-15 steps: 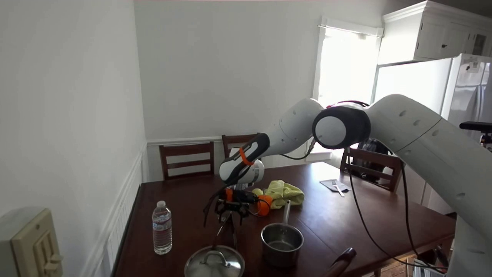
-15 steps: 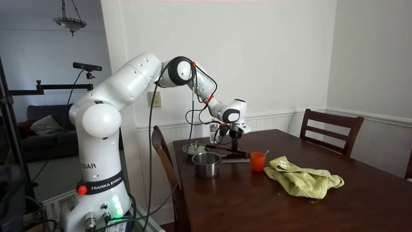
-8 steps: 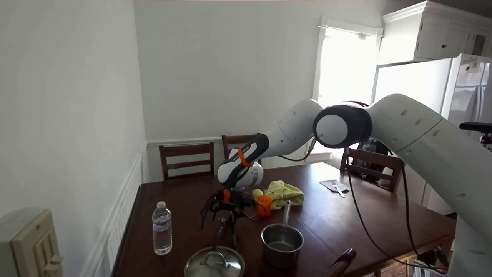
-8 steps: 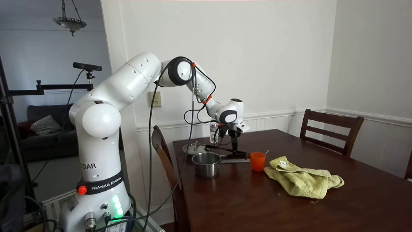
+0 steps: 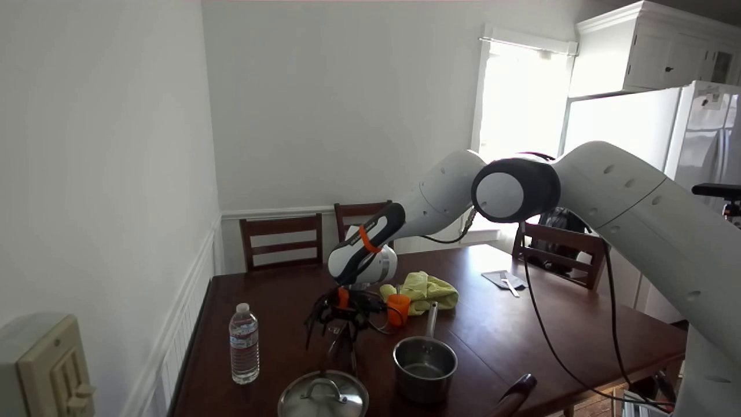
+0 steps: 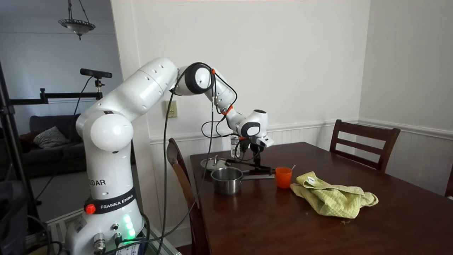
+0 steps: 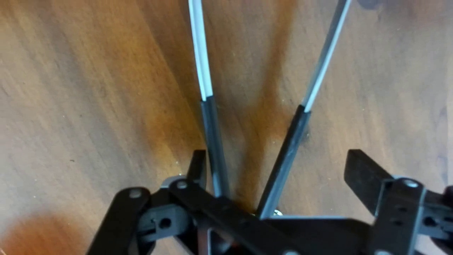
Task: Move the tongs to the right side of the table
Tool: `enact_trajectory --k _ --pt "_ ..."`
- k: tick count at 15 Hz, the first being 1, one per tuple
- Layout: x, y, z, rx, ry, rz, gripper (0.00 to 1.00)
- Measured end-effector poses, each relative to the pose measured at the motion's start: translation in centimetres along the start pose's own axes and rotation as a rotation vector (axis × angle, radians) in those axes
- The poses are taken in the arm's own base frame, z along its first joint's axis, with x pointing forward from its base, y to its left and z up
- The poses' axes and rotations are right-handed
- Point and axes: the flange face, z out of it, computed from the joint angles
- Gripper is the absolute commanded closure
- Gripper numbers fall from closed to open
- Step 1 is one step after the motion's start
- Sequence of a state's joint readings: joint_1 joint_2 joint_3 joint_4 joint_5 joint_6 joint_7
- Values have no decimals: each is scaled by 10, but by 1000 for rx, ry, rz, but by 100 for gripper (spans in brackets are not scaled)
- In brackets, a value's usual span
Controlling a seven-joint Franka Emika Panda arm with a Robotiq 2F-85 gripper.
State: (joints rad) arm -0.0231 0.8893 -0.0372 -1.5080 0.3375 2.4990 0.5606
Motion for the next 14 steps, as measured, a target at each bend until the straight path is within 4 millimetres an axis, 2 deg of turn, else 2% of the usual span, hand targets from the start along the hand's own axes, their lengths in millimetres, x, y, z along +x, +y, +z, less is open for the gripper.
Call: enact_trajectory --k 8,10,14 --pt "5 10 -3 28 -44 -28 0" --pt "2 11 1 15 -69 -29 26" --pt "-3 13 8 -5 -104 -31 56"
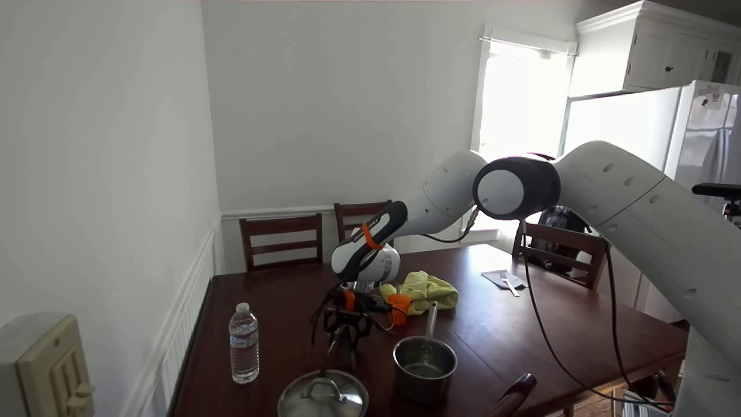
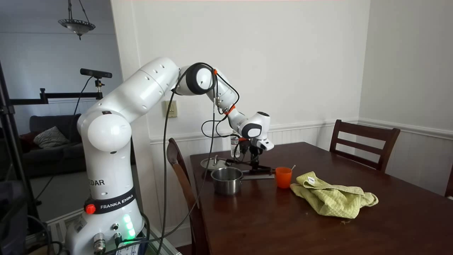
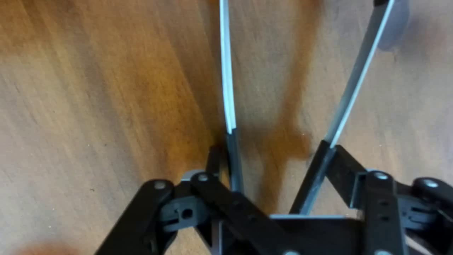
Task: Move the tongs to the right side of the table
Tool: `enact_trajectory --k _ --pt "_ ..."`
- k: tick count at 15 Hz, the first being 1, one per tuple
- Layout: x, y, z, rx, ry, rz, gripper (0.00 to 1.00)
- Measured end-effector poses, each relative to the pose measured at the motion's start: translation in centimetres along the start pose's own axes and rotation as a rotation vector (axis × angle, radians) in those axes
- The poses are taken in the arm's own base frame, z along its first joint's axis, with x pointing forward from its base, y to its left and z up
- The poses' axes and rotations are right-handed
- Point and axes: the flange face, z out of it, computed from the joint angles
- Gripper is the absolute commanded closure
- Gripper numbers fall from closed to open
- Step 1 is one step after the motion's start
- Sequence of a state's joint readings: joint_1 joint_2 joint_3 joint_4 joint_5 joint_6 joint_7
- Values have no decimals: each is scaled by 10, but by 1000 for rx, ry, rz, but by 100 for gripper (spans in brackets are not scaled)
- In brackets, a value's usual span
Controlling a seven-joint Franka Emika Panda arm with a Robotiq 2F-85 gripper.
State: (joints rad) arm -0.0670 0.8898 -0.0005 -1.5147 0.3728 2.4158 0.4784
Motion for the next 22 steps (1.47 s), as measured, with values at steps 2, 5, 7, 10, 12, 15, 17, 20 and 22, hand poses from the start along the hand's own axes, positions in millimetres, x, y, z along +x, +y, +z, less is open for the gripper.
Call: enact_trajectory --k 2,5,7,10,12,15,17,20,22 --pt "0 1 0 -4 -6 1 67" --pt "2 3 -1 -9 -7 4 88" --pt "4 4 -2 -12 -3 5 99" --pt "8 5 -14 -14 19 8 99" --pt "13 7 -28 -19 44 12 98" --pt "22 14 -54 -29 93 25 98" --pt "28 22 -76 -26 135 45 98" --pt "39 36 -112 -7 221 103 98" --pt "47 49 -135 -6 300 170 98"
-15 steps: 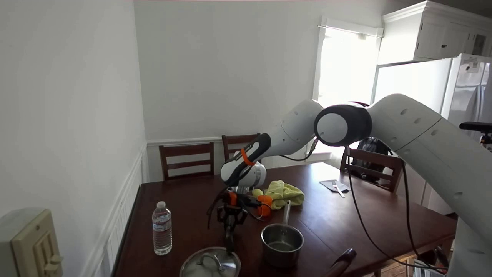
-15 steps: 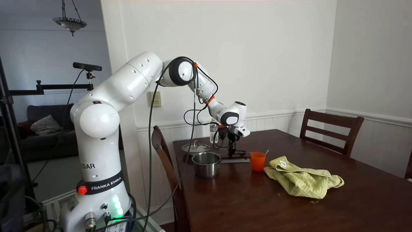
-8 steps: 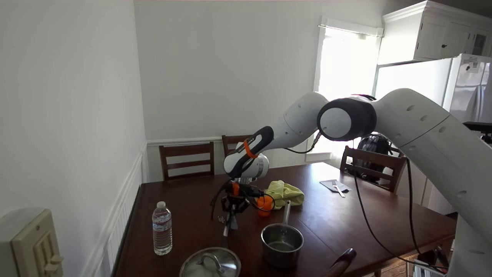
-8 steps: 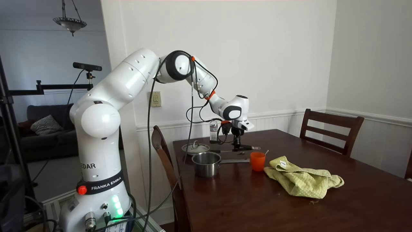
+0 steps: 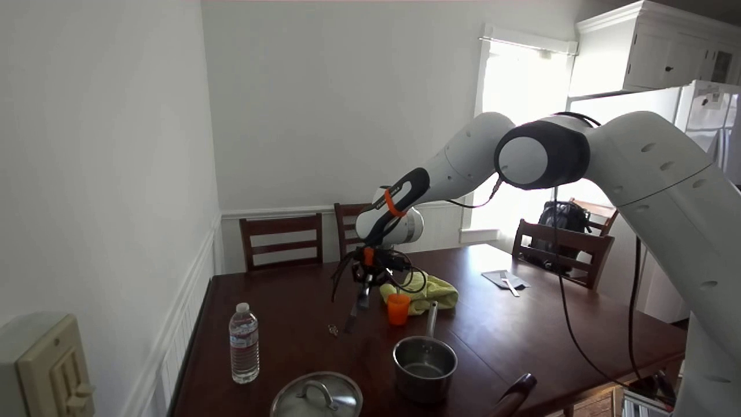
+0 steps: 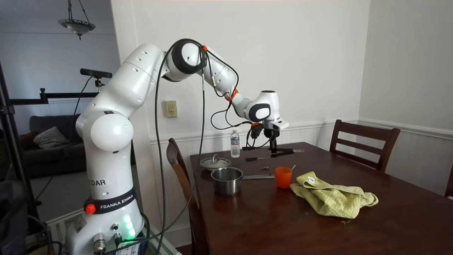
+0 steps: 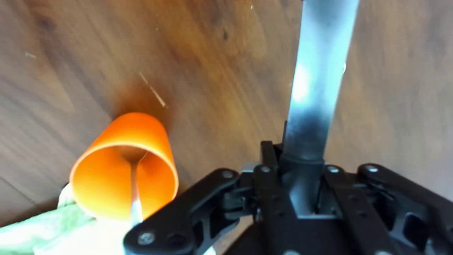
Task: Move the tongs to the right side of the table
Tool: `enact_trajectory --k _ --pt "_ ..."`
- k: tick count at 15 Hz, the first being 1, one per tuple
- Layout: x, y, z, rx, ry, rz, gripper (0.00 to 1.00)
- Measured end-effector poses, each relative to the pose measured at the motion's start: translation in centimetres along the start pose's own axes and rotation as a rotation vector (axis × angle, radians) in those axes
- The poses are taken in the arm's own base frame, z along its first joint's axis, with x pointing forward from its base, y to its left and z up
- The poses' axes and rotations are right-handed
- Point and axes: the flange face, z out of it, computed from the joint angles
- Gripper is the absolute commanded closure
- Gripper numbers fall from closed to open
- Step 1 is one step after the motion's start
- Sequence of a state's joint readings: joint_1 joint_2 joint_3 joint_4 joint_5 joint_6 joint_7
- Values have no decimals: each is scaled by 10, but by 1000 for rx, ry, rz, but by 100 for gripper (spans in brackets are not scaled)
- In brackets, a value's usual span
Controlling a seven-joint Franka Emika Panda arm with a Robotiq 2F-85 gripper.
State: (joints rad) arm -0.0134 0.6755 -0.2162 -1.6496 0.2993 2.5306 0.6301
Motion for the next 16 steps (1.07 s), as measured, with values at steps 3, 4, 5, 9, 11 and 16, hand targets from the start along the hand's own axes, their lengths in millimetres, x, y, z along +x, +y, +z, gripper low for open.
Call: enact_trajectory --k 3,4,5,9,11,16 --pt "21 18 -15 -26 92 118 98" --pt "28 25 -17 -30 110 169 98" --pt "34 32 -20 -30 123 219 98" --pt "49 75 -37 -19 159 415 98" --pt "51 104 -47 -11 175 511 93" --pt "36 130 -58 26 163 601 98"
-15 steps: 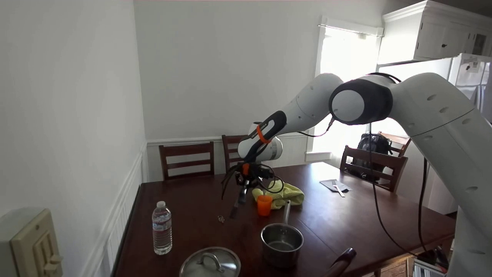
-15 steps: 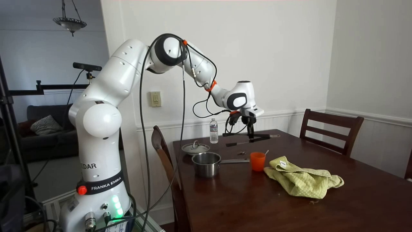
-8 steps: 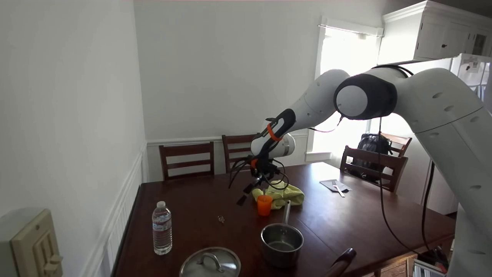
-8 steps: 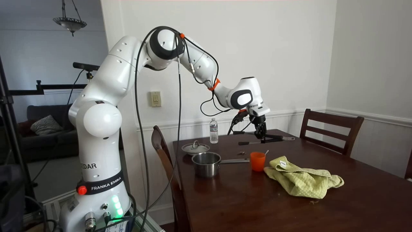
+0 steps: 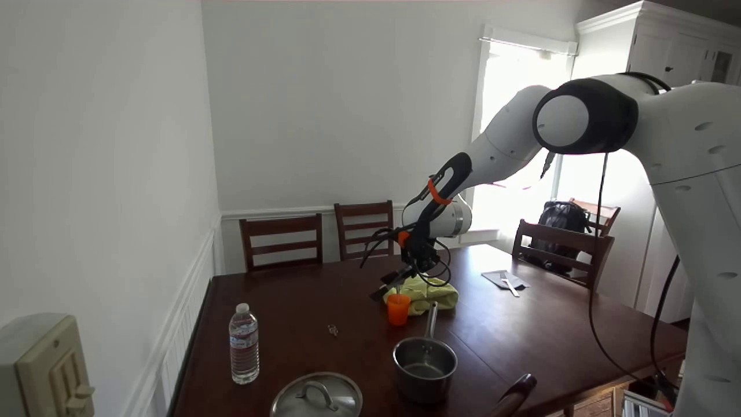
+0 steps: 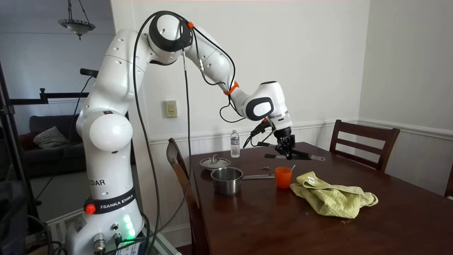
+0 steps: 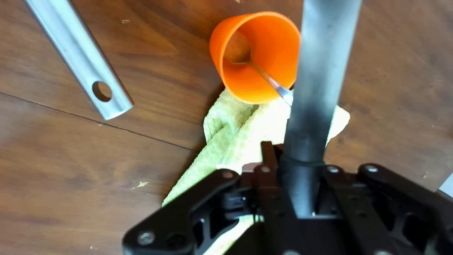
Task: Move the tongs to the right side of the table
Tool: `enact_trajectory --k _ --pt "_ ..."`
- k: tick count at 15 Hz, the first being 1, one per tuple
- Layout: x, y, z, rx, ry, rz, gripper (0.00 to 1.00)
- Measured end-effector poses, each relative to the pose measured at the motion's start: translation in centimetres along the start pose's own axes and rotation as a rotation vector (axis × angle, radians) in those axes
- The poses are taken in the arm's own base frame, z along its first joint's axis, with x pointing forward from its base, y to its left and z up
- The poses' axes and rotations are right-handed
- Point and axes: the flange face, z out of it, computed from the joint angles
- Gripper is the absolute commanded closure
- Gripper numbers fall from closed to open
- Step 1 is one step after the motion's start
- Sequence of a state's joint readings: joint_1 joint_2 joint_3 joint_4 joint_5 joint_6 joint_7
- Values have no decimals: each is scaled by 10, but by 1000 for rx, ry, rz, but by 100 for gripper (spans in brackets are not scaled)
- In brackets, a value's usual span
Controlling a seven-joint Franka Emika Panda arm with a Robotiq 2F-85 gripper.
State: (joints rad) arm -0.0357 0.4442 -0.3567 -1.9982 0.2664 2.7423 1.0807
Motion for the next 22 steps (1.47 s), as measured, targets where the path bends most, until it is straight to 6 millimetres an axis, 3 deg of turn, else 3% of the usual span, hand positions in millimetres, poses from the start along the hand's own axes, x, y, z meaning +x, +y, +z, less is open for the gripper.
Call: enact_trajectory --k 4,7,9,12,14,15,18,22 --pt "9 -8 0 33 -35 178 98" --pt "50 4 -5 48 -14 314 98" --pt "90 25 -10 48 19 405 98" --pt "147 75 -12 35 82 550 98" --pt "172 113 -9 16 124 646 98" --pt "181 132 -6 2 145 695 93" --pt "189 175 5 -39 181 793 98" --pt "179 169 13 -58 169 735 98"
